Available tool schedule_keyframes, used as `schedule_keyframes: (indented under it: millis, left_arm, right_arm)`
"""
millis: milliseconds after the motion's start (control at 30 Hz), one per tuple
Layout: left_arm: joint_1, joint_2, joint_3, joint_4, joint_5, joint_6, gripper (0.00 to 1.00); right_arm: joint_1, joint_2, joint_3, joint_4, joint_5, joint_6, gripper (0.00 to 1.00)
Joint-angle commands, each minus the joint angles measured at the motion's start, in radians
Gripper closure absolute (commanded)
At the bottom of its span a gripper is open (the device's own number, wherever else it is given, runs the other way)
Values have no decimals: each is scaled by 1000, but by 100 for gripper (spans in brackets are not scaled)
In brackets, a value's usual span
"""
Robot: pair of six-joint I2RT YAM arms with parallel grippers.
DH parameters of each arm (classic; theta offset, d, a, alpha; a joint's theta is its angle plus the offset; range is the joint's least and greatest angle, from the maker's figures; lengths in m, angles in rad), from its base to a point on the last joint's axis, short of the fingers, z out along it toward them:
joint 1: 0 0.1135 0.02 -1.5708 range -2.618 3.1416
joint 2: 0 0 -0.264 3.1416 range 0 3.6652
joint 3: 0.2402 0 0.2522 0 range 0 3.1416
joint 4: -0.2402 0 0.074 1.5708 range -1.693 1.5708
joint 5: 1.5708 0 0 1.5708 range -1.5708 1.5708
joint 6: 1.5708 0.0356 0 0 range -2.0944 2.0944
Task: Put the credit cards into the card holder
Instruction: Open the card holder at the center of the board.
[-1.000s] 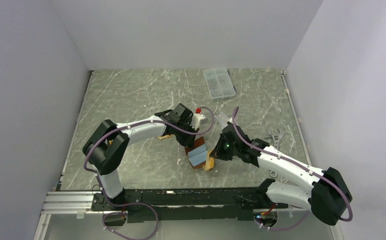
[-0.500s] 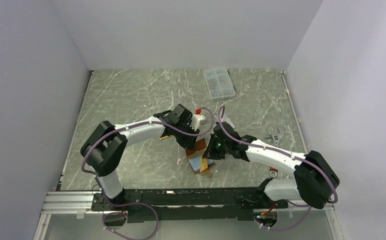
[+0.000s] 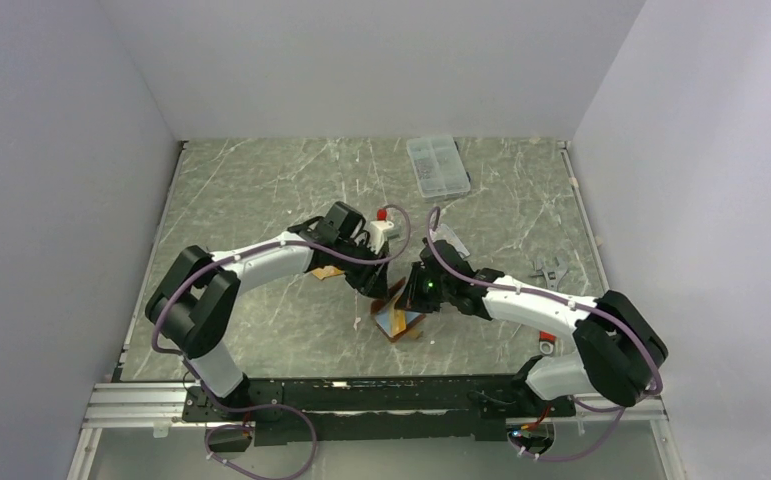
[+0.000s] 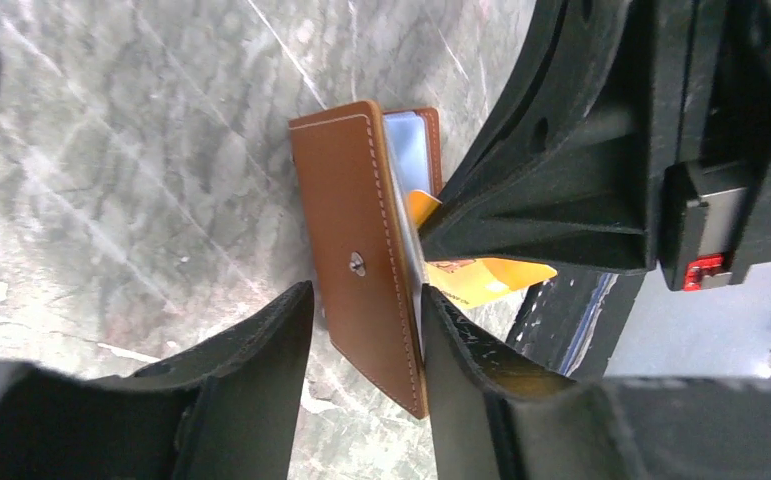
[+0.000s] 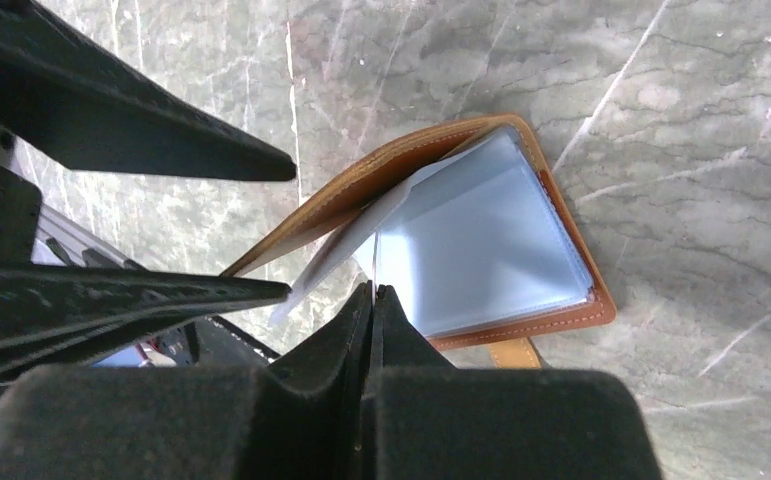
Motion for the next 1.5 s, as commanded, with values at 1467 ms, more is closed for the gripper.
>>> schedule_keyframes:
  millis: [1467]
  left_arm:
    - [207,81,197,-275,7,260,71]
  right_arm:
    - [0,143,158,102,-22,-53,100]
